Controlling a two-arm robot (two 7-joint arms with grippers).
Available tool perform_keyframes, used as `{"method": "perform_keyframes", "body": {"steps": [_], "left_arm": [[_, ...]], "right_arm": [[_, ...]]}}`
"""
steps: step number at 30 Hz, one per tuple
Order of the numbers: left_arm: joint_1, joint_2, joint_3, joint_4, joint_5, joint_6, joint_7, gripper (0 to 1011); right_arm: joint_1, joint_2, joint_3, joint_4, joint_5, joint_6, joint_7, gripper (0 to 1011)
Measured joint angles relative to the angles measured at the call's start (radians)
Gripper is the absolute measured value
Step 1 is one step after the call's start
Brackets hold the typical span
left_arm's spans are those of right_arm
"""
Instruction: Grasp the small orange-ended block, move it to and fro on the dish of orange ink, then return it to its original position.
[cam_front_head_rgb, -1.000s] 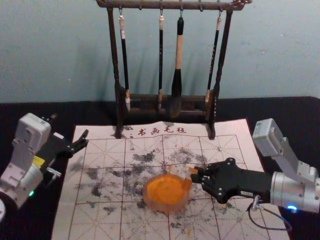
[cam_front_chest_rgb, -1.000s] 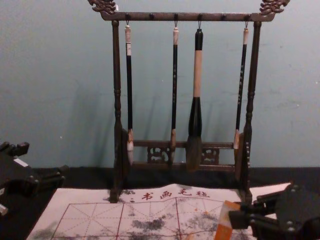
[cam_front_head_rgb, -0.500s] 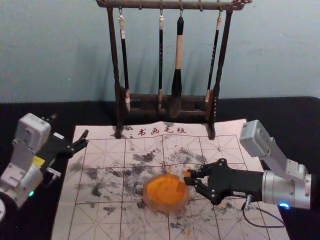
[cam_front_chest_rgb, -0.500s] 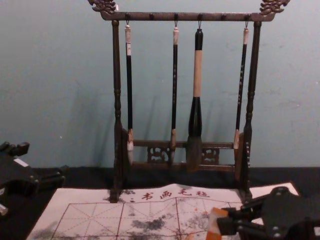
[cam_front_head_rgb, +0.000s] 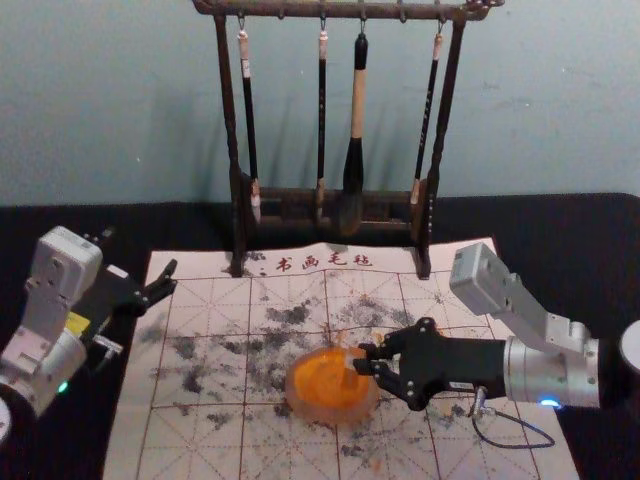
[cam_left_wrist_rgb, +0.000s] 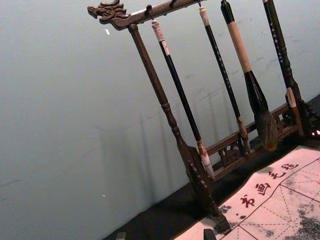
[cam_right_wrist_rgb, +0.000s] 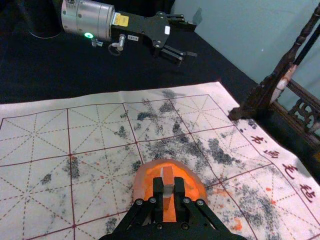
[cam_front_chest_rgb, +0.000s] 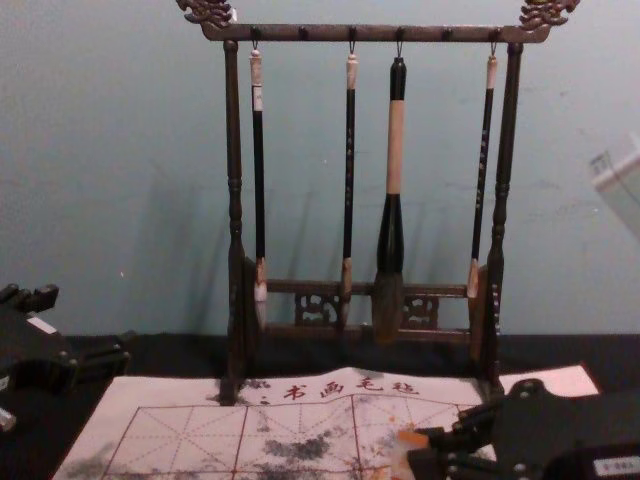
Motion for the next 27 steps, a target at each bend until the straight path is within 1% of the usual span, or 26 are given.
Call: {"method": "perform_keyframes", "body": {"steps": [8,20,27], "left_arm": [[0.0,0.0,0.0,0.0,0.0,0.0,0.0,1001],[0.0,0.0,0.0,0.0,0.0,0.0,0.0,1001],[0.0,0.0,0.0,0.0,0.0,0.0,0.0,1001]], "right_arm": [[0.035,-0.02,-0.029,0.027,-0.014,0.001,0.023,94],[0.057,-0.036,-0.059,0.047,-0.028,0.0,0.038,94],[0.067,-0.047,-0.07,0.062,-0.036,-0.002,0.039,93]]}}
